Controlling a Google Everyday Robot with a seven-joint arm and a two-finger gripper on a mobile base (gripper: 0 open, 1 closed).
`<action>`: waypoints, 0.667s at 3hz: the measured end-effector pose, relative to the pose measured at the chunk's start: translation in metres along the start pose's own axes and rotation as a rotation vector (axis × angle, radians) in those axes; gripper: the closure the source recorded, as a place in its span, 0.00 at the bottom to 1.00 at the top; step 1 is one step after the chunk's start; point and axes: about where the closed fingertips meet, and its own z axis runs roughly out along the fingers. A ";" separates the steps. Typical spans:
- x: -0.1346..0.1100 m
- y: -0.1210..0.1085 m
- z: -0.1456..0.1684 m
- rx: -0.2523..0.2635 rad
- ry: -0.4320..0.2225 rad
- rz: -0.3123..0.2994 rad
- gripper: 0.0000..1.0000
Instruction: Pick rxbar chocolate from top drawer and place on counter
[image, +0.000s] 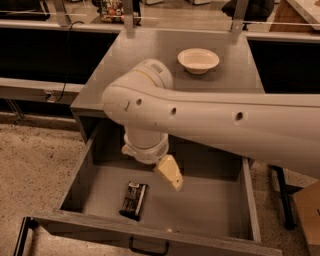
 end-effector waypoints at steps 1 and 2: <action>-0.002 -0.006 0.003 0.023 -0.002 -0.010 0.00; -0.002 -0.004 -0.001 0.026 0.004 -0.026 0.00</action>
Offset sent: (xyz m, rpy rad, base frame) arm 0.0007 0.0025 0.0056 0.0133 -0.0245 0.0482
